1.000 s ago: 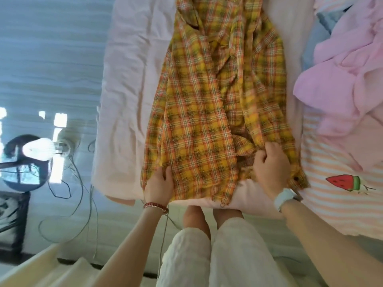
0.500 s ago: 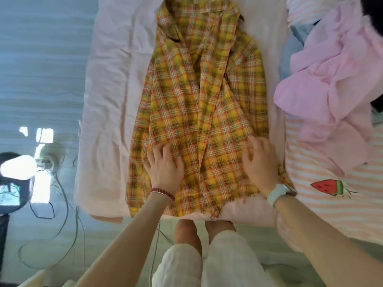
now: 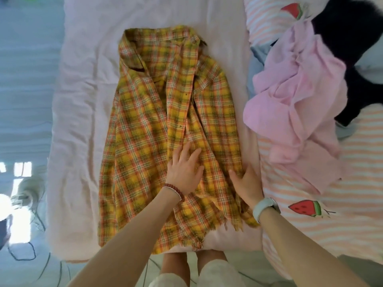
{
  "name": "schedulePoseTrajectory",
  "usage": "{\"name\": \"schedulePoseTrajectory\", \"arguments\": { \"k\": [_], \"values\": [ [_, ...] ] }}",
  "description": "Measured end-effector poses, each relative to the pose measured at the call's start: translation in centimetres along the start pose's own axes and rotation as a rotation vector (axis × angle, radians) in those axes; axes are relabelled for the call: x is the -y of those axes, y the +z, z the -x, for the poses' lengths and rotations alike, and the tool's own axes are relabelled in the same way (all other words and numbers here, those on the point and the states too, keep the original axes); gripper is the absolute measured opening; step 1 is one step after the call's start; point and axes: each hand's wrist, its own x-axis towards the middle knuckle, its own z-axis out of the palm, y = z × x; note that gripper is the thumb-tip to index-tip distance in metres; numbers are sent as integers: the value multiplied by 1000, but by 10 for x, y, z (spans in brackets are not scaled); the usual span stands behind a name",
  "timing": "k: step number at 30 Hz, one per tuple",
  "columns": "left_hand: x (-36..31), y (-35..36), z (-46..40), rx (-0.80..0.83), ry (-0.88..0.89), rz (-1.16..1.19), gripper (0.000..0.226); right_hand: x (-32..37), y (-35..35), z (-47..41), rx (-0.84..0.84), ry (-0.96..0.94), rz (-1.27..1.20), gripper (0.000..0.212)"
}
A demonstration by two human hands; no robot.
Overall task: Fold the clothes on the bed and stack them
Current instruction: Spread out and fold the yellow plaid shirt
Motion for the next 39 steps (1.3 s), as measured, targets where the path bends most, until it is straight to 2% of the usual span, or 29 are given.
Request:
{"name": "schedulePoseTrajectory", "arguments": {
  "k": [2,4,8,11,13,17,20,22,25,27,29,31,32,35,37,39],
  "values": [
    [-8,-5,-11,23,-53,74,52,7,-1,-3,-5,-29,-6,27],
    [-16,-12,-18,0,-65,123,52,16,-21,3,-142,-165,-154,12],
    [-47,-37,-29,-20,46,202,57,35,-104,20,-384,-500,-359,10],
    [-89,-60,-45,-15,159,246,62,50,-177,14,-381,-565,-354,17],
    [-122,-79,-58,-27,260,324,65,61,-225,4,-447,-620,-313,19],
    [-185,-121,-88,-57,392,440,66,81,-314,-41,-708,-564,-194,22],
    [-217,-140,-106,-91,459,492,58,90,-351,-76,-740,-365,-2,41],
    [-216,-138,-108,-156,406,458,43,91,-337,-81,-742,-323,54,48],
    [-173,-107,-86,-257,213,489,33,78,-260,-53,-743,-568,-123,37],
    [-125,-75,-64,-315,20,474,37,56,-190,-25,-590,-620,-212,27],
    [-76,-41,-40,-311,-237,419,49,32,-121,0,-394,-556,-248,28],
    [-37,-15,-15,-197,-472,338,64,13,-66,20,-162,-429,-253,42],
    [-24,-5,-4,-131,-533,305,71,5,-46,24,-71,-347,-242,43],
    [4,20,15,-54,-552,282,76,-1,-7,24,83,-83,-295,31],
    [9,26,15,-117,-492,354,52,4,9,25,112,-17,-330,33],
    [8,23,14,-200,-445,560,20,9,20,33,74,-149,-205,38]
  ]
}}
